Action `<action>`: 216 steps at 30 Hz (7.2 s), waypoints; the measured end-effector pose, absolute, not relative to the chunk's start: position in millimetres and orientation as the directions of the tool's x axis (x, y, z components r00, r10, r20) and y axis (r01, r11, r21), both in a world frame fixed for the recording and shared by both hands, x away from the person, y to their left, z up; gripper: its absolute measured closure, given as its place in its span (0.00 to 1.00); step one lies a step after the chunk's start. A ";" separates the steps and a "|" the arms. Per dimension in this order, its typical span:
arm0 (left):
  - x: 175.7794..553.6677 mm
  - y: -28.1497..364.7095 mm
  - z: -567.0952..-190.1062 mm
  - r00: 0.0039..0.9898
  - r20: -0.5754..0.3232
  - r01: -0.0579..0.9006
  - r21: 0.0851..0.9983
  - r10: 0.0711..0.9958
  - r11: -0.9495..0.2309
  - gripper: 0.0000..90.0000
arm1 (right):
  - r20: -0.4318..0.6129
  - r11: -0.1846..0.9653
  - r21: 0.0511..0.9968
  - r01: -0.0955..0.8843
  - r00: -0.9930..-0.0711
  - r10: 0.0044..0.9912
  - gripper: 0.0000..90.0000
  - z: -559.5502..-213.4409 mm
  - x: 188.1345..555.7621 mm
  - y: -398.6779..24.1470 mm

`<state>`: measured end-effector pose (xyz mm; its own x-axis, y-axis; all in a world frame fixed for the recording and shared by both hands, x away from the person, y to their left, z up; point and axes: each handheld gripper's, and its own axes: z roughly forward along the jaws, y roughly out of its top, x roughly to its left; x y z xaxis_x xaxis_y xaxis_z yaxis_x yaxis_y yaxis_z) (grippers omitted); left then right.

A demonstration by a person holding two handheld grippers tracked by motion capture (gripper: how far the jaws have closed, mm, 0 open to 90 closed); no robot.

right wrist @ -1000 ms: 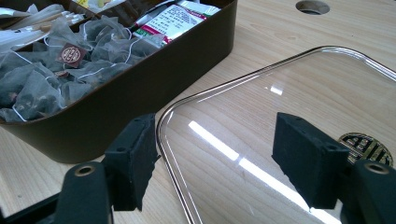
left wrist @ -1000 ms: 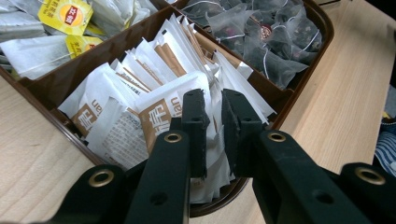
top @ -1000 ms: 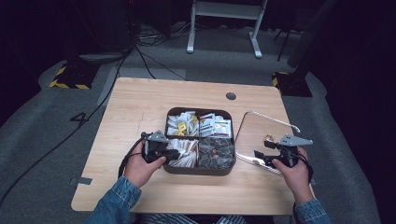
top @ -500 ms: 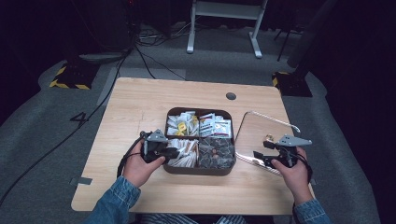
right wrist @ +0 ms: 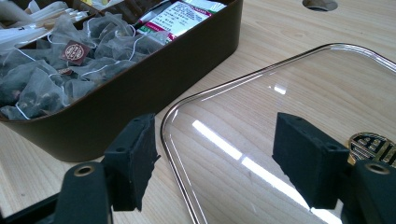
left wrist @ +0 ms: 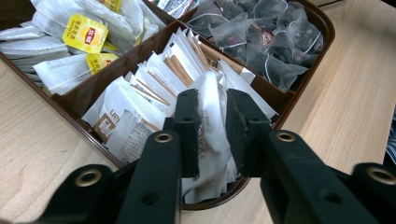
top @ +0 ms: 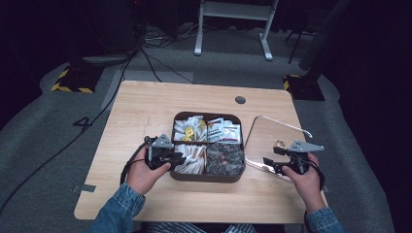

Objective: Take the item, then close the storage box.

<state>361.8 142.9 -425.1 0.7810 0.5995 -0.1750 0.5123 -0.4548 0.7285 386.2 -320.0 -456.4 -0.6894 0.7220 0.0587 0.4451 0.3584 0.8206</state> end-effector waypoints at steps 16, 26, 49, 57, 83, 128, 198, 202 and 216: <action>360.5 138.8 -427.2 0.770 -0.176 0.527 0.718 0.614 -0.455 0.59 | 0.060 0.360 0.820 0.446 -0.692 0.719 0.35 -456.9 386.5 -318.8; 365.4 132.0 -440.7 0.776 -0.210 0.560 0.664 0.595 -0.496 0.67 | 0.061 0.361 0.818 0.448 -0.692 0.720 0.35 -457.3 386.5 -318.9; 355.1 154.7 -408.5 0.776 -0.170 0.502 0.749 0.607 -0.433 0.94 | 0.063 0.361 0.817 0.449 -0.692 0.719 0.34 -458.3 386.9 -319.0; 350.7 177.6 -394.8 0.752 -0.165 0.499 0.775 0.638 -0.387 0.96 | 0.063 0.361 0.817 0.450 -0.692 0.719 0.34 -458.2 387.6 -319.3; 355.5 256.9 -394.4 0.603 -0.155 0.552 0.789 0.783 -0.269 0.96 | 0.074 0.357 0.813 0.459 -0.691 0.719 0.34 -460.5 389.4 -319.3; 382.4 305.7 -468.8 0.411 -0.199 0.743 0.639 0.890 -0.200 0.95 | 0.062 0.382 0.802 0.459 -0.701 0.711 0.33 -464.5 389.1 -316.5; 322.5 229.0 -478.7 0.586 -0.153 0.617 0.721 0.796 -0.316 0.37 | 0.046 0.255 0.798 0.546 -0.478 0.877 0.30 -475.1 431.4 -363.3; 318.2 228.5 -483.4 0.593 -0.142 0.618 0.711 0.793 -0.335 0.34 | 0.040 0.261 0.792 0.553 -0.473 0.880 0.30 -477.8 435.9 -362.9; 312.2 223.3 -494.1 0.600 -0.109 0.605 0.710 0.792 -0.360 0.31 | 0.038 0.280 0.767 0.577 -0.477 0.878 0.53 -491.2 449.3 -360.5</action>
